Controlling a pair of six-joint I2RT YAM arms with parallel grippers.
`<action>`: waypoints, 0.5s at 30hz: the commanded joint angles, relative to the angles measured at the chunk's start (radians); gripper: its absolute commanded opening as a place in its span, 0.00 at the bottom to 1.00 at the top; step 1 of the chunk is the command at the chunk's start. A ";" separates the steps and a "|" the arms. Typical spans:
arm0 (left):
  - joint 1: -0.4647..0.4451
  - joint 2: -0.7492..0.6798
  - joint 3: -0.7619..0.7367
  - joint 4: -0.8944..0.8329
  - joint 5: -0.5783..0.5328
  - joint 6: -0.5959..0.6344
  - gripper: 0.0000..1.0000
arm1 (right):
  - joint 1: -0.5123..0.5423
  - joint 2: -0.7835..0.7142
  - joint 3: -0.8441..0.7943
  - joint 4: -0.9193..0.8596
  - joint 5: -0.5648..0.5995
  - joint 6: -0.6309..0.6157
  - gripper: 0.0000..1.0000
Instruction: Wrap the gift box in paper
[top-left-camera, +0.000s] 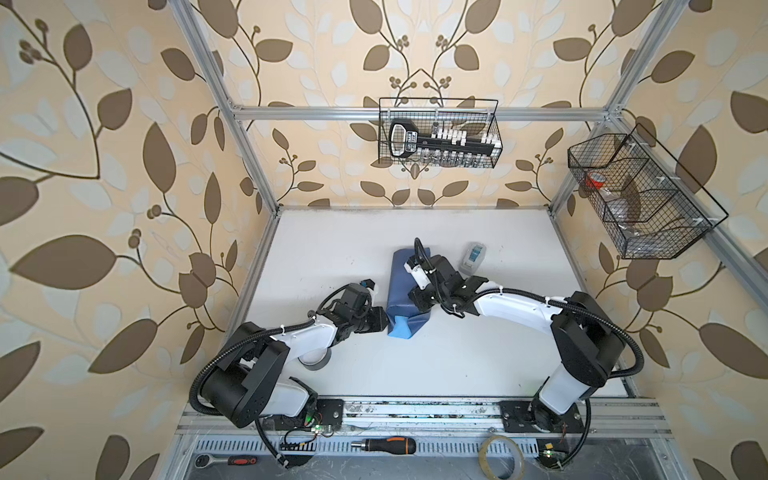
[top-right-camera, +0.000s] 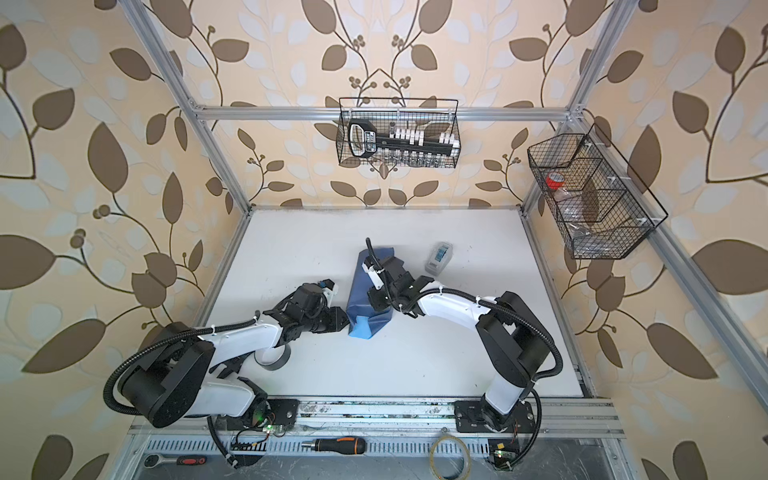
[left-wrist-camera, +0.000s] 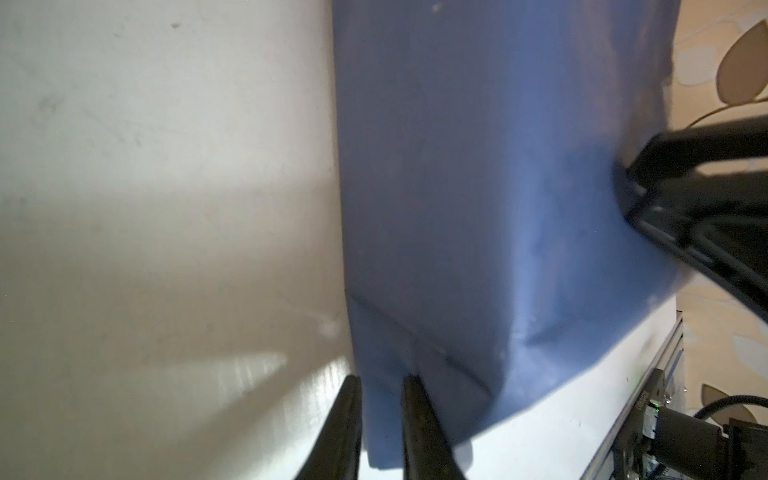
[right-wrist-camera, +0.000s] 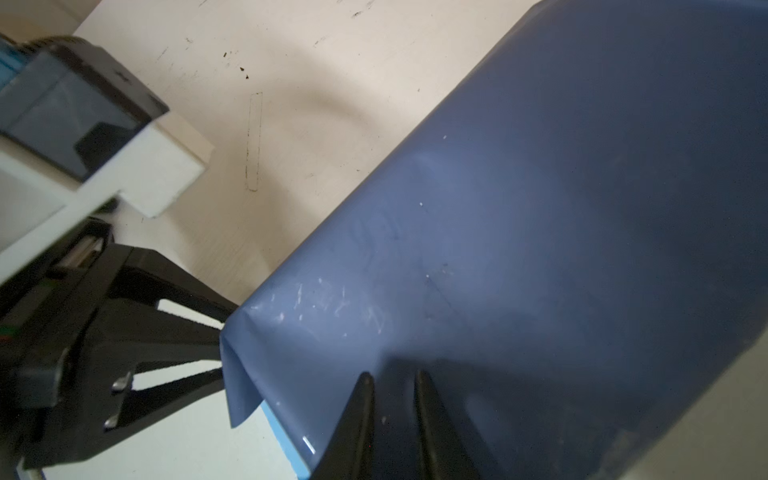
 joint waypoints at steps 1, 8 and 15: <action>-0.014 -0.007 -0.008 0.050 -0.023 -0.019 0.21 | -0.002 0.030 -0.029 -0.011 -0.015 -0.004 0.19; -0.022 -0.019 -0.026 0.094 -0.012 -0.044 0.20 | -0.004 0.033 -0.037 -0.011 -0.010 -0.008 0.18; -0.035 -0.006 -0.028 0.138 0.006 -0.064 0.20 | -0.005 0.035 -0.041 -0.009 -0.014 -0.006 0.17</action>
